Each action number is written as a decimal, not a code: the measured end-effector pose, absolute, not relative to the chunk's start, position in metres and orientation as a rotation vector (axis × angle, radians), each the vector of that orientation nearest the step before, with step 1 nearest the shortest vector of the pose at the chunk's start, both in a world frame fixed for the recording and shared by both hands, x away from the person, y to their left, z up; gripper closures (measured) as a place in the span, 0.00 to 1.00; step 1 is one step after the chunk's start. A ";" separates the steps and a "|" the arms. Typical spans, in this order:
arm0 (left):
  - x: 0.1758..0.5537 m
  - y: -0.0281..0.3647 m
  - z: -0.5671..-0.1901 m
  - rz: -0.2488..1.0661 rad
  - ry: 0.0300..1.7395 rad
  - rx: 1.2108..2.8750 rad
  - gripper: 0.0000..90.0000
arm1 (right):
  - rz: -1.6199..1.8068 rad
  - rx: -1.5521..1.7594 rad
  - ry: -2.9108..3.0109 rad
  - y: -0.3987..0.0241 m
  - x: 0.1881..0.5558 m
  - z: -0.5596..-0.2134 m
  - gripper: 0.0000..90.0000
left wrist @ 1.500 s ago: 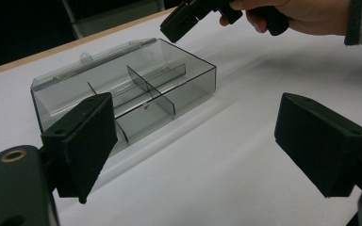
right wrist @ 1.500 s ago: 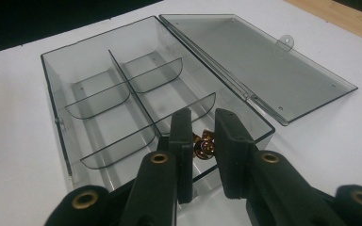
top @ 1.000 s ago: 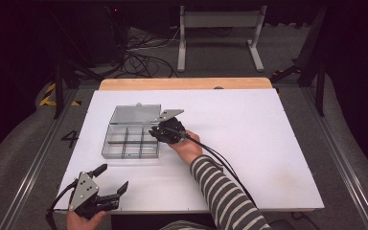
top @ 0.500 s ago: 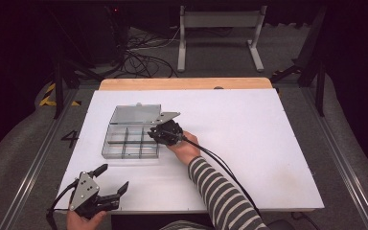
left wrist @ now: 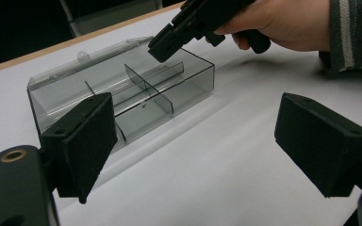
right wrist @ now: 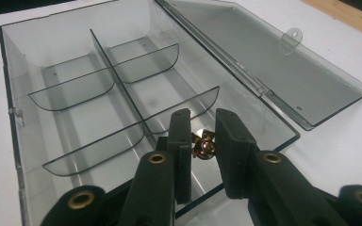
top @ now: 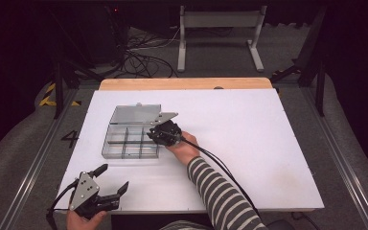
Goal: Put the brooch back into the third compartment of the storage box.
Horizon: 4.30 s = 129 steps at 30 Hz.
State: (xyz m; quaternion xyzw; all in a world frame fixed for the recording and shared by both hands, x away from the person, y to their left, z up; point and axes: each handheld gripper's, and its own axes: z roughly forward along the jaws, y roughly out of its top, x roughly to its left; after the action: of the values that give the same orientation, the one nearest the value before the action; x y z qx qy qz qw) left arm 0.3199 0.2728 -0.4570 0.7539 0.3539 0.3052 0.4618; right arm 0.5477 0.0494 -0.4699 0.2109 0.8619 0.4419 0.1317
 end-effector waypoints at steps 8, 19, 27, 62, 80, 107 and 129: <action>0.320 0.273 -0.457 0.745 0.870 1.858 0.16 | 1.300 0.606 2.498 0.050 0.545 -0.466 0.70; 0.321 0.272 -0.458 0.745 0.871 1.861 0.16 | 1.279 0.598 2.512 0.042 0.538 -0.447 0.30; 0.322 0.271 -0.458 0.744 0.875 1.863 0.16 | 1.248 0.565 2.496 0.035 0.526 -0.430 0.24; 0.323 0.271 -0.458 0.739 0.879 1.861 0.16 | 1.449 0.582 2.407 -0.042 0.493 -0.392 0.16; 0.324 0.270 -0.459 0.743 0.882 1.858 0.16 | 1.468 0.627 2.335 -0.116 0.471 -0.392 0.12; 0.325 0.268 -0.459 0.738 0.889 1.855 0.15 | 1.462 0.748 2.252 -0.212 0.431 -0.431 0.10; 0.324 0.270 -0.458 0.747 0.884 1.847 0.15 | 1.434 0.753 2.291 -0.238 0.414 -0.472 0.04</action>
State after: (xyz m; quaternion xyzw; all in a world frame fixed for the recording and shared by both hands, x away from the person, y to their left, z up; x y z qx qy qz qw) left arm 0.3239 0.2699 -0.4582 0.7513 0.3596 0.3038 0.4625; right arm 0.4144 -0.2381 -0.4719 0.2646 0.8051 0.5038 0.1673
